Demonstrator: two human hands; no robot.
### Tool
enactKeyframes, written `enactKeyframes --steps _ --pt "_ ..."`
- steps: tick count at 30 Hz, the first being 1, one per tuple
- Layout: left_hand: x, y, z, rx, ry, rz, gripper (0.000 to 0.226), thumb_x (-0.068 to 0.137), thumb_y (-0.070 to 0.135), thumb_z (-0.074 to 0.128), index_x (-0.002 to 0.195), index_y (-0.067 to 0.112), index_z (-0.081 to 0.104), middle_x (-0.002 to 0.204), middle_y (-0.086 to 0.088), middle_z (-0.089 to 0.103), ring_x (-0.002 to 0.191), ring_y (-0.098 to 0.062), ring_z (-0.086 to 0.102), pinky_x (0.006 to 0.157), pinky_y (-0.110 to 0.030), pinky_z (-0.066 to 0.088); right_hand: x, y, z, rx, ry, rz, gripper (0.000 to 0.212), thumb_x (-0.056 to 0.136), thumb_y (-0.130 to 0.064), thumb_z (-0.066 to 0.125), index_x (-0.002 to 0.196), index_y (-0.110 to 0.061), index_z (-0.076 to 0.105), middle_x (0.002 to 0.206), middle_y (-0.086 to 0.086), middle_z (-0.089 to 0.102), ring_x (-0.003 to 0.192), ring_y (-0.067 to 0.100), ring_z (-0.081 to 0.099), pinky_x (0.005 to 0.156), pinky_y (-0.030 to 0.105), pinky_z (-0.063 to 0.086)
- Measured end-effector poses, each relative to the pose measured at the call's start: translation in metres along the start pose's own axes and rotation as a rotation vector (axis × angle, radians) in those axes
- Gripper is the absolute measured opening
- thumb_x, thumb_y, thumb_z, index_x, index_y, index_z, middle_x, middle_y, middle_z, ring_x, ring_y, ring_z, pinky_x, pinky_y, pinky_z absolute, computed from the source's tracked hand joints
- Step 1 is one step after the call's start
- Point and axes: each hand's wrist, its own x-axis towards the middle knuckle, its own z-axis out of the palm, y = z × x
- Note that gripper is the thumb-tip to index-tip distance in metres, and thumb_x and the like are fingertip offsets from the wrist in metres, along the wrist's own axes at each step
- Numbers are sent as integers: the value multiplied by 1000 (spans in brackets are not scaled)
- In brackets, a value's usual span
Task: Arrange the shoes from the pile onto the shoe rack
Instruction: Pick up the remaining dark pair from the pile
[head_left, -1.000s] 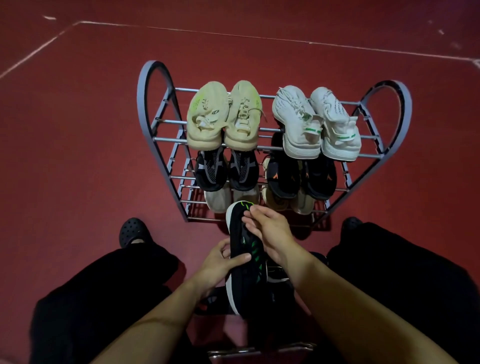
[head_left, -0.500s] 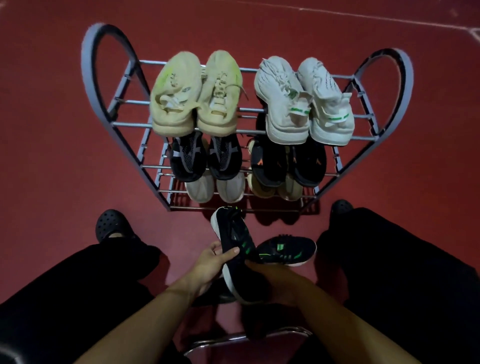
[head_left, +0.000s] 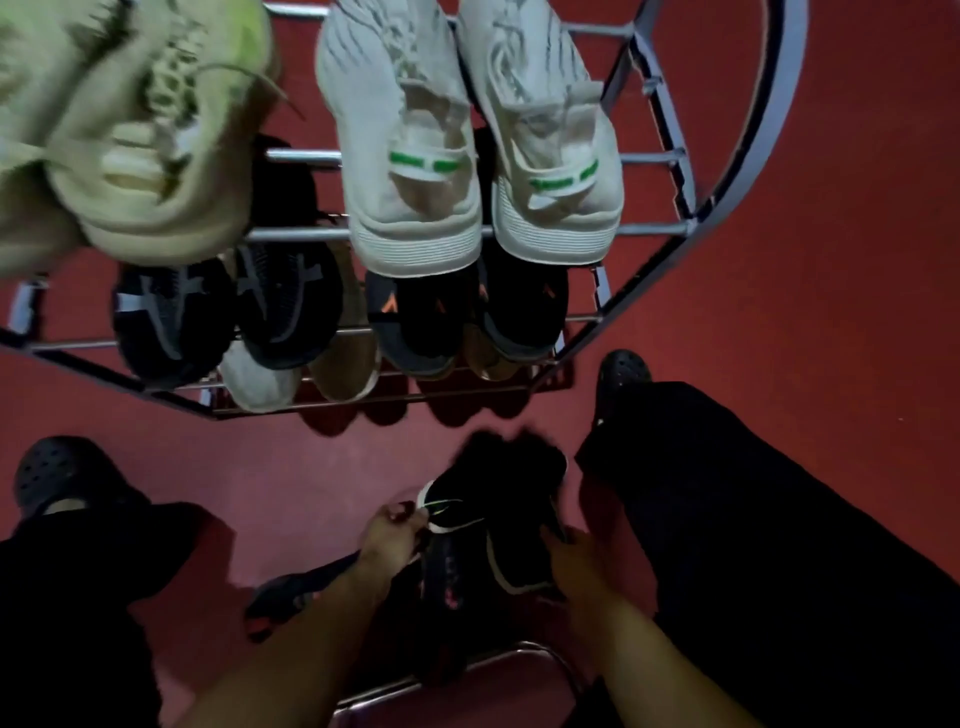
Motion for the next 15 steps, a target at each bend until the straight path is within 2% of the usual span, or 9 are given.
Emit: enactKeyframes --steps 1,3,4,7,9,12,14,15 --pt "16 -3 3 13 58 -10 10 94 19 68 92 11 62 80 -11 67 70 -24 63 68 -36 54 1 1 -1 27 30 30 33 98 -21 57 129 -8 59 122 15 64 108 32 63 69 22 53" --pt "45 -14 8 104 99 -15 16 90 23 73 89 13 61 85 -12 69 82 -30 68 83 -47 57 7 6 0 137 58 125 35 99 -25 55 130 -8 55 125 16 61 117 36 59 87 36 54" --pt "55 -18 12 150 76 -11 17 89 25 73 88 12 62 89 -13 71 85 -32 69 86 -48 57 14 9 1 168 71 154 35 98 -27 55 128 -9 56 122 17 61 117 37 59 93 43 53" --pt "75 -29 25 220 -1 0 26 89 22 74 102 1 70 93 -15 73 84 -31 69 86 -48 56 36 18 5 122 175 170 34 93 -35 63 115 -9 63 109 15 68 104 36 66 92 47 54" --pt "75 -31 33 197 12 25 26 89 14 74 106 -5 70 98 -20 74 89 -31 70 90 -47 56 46 21 5 124 208 163 34 91 -36 66 111 -8 66 107 16 71 97 36 68 90 47 55" --pt "57 -18 37 179 55 89 20 91 15 71 103 0 71 91 -15 74 78 -25 66 76 -34 56 47 17 6 157 213 127 28 94 -31 63 109 -8 67 106 16 71 99 35 68 91 45 54" --pt "43 -4 30 139 18 138 16 93 15 69 102 2 70 84 -8 74 72 -22 65 63 -24 53 43 16 9 194 214 118 21 94 -32 63 105 -15 67 105 14 71 97 34 68 90 49 55" --pt "35 4 24 87 -15 163 12 94 12 67 100 2 70 77 -3 74 69 -20 65 60 -24 52 43 18 12 206 208 109 20 94 -31 62 106 -16 67 105 13 72 97 34 68 89 53 56"
